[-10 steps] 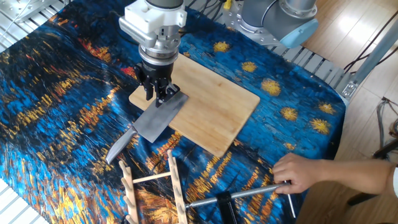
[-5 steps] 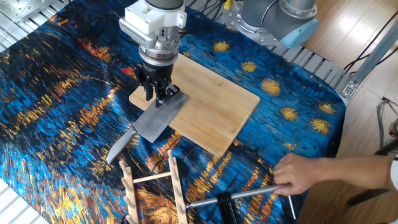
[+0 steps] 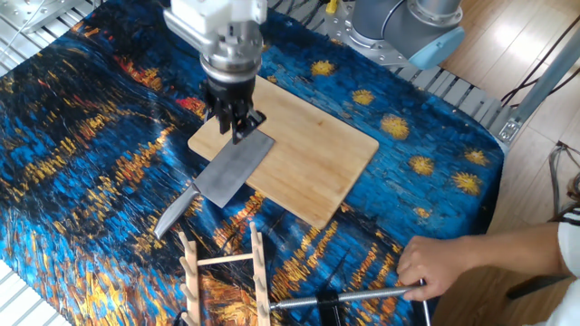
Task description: Put the knife on the cutting board
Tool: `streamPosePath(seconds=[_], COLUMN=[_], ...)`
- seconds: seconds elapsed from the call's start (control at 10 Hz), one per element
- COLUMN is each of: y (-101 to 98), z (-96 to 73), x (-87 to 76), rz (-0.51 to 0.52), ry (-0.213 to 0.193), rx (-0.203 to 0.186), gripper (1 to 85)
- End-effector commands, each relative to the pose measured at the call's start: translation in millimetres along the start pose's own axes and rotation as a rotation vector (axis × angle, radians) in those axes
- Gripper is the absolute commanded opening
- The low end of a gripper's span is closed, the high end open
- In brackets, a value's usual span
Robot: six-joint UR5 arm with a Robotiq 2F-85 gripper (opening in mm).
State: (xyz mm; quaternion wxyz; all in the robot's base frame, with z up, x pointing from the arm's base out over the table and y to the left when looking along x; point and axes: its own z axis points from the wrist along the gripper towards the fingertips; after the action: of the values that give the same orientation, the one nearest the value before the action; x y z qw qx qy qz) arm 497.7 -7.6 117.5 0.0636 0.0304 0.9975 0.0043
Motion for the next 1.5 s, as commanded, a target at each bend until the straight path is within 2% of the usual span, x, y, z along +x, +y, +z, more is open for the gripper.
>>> streamPosePath(seconds=[0.0, 0.1, 0.2, 0.5, 0.8, 0.9, 1.4], y=[5.3, 6.7, 12.6, 35.0, 18.9, 18.9, 17.1], z=[-61.4, -73.2, -77.7, -74.0, -65.0, -62.7, -56.9], x=[1.7, -0.8, -4.2, -22.1, -24.2, -23.6, -23.0], rz=[0.038, 0.050, 0.074, 0.170, 0.182, 0.178, 0.194], ry=[0.089, 0.103, 0.104, 0.090, 0.092, 0.091, 0.089], rx=[0.002, 0.014, 0.016, -0.022, 0.019, 0.004, 0.015], gripper=[32.0, 30.7, 30.3, 29.7, 23.7, 22.0, 18.0])
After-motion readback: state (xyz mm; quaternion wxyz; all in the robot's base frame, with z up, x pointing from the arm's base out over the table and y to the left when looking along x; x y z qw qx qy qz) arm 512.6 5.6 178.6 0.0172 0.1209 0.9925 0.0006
